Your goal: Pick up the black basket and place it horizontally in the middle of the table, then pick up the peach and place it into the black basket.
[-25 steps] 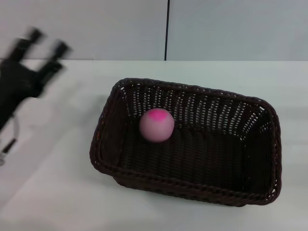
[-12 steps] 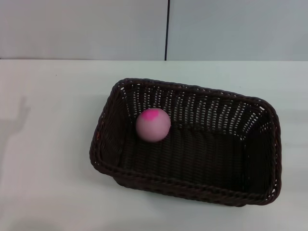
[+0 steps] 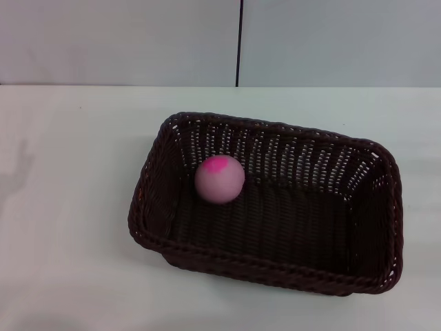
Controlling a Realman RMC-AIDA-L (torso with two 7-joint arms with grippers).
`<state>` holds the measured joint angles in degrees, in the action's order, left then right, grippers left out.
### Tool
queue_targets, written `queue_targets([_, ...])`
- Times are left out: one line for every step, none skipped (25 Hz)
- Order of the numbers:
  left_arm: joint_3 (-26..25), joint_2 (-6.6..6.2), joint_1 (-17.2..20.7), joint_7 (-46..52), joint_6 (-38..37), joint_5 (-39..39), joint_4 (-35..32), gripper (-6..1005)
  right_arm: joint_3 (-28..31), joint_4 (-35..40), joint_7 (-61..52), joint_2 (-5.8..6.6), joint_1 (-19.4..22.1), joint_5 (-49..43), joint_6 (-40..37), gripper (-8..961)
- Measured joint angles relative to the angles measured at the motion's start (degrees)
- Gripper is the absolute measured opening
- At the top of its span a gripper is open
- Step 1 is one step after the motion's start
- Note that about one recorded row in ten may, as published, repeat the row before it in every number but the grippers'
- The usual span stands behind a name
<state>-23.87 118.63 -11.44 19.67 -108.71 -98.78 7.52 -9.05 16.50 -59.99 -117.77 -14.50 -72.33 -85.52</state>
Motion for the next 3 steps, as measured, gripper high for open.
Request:
queue_targets([-0.03,0.01,-0.04,-0.01,0.15,0.0,0.01,844,0.0,-0.01,-0.01,0.0,-0.05,-0.01,0.04,589])
queue_targets([-0.03,0.01,-0.04,-0.01,0.15,0.0,0.01,844,0.0,-0.01,-0.01,0.0,-0.05,-0.01,0.04,589])
queue_targets([-0.03,0.02,-0.05,-0.01,0.24,0.0,0.02,844,0.0,-0.02,-0.02,0.01,-0.12,-0.08,0.09,589])
